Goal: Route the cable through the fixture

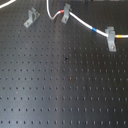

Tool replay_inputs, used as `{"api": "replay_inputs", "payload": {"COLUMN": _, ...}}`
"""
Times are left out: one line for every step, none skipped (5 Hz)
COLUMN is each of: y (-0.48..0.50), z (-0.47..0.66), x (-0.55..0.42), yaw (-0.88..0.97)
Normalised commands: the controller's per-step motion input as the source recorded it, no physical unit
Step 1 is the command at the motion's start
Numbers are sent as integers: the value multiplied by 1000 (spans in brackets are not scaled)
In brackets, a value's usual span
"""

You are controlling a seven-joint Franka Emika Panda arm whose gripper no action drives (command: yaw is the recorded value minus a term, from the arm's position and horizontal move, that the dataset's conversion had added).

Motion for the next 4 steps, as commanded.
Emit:
{"api": "replay_inputs", "payload": {"y": 430, "z": 346, "x": 198, "yaw": 151}}
{"api": "replay_inputs", "payload": {"y": 388, "z": 336, "x": -40, "yaw": 286}}
{"api": "replay_inputs", "payload": {"y": 416, "z": 238, "x": -306, "yaw": 226}}
{"api": "replay_inputs", "payload": {"y": 426, "z": 250, "x": -434, "yaw": 109}}
